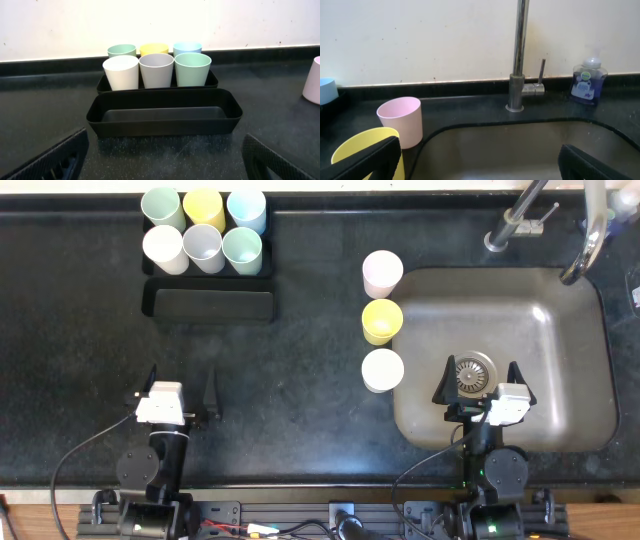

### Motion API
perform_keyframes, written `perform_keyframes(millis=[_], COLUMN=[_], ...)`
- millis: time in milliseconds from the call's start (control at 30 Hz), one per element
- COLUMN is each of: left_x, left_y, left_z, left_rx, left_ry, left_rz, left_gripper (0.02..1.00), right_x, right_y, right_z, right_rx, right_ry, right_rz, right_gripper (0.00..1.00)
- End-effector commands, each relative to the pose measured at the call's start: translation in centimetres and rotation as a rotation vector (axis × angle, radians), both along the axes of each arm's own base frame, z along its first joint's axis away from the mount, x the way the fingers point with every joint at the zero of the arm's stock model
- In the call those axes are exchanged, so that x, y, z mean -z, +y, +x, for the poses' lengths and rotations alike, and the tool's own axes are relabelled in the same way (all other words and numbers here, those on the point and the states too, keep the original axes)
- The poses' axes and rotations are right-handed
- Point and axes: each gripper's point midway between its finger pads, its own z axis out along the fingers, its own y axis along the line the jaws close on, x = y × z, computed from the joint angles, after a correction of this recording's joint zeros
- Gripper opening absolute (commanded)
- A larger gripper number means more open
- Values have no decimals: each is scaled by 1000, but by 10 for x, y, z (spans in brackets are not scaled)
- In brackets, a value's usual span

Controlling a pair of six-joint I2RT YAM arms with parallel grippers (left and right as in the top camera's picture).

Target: Store Cups

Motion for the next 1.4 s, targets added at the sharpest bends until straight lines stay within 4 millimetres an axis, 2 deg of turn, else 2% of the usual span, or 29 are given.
perform_keyframes(millis=[33, 367, 433, 567, 600, 633, 667, 767, 833, 900, 933, 1000, 1067, 1100, 1167, 1267, 1400], left_x=[0, -4, -16, -66, -82, -113, -131, -185, -205, -215, -215, -201, -177, -148, -115, -78, -46], left_y=[-3, -5, -11, -24, -29, -42, -53, -105, -137, -177, -196, -226, -242, -254, -273, -299, -318], left_z=[0, -1, 0, 13, 23, 49, 67, 122, 160, 193, 206, 233, 248, 251, 248, 239, 231], left_rx=[13, 29, 61, 129, 154, 220, 276, 537, 616, 654, 650, 531, 357, 220, 165, 162, 146], left_ry=[-2, -2, 1, 41, 60, 98, 117, 176, 252, 336, 379, 508, 629, 718, 808, 903, 968], left_rz=[-4, -7, -13, -17, -20, -29, -37, -78, -88, -75, -69, -109, -172, -206, -226, -233, -236], left_gripper=[998, 998, 998, 998, 998, 998, 998, 998, 998, 998, 998, 998, 996, 998, 998, 998, 998], right_x=[1, 1, 1, 2, 1, 1, 1, 1, 1, 1, 2, 1, 1, 2, 1, 1, 1], right_y=[-1, -1, -1, -1, -1, -1, -1, -1, -1, -1, -1, -1, -1, -1, -1, -1, -1], right_z=[0, 0, 0, 0, 0, 0, 0, 0, 0, 0, 0, 0, 0, 0, 0, 0, 0], right_rx=[3, 3, 3, 3, 3, 3, 3, 3, 3, 3, 3, 3, 3, 3, 3, 3, 3], right_ry=[-8, -9, -8, -8, -8, -8, -8, -8, -8, -8, -8, -8, -8, -8, -8, -8, -9], right_rz=[-2, -2, -2, -2, -2, -2, -2, -2, -2, -2, -2, -2, -2, -2, -2, -2, -2], right_gripper=[998, 998, 998, 996, 996, 996, 998, 998, 998, 998, 998, 998, 996, 998, 998, 998, 998])
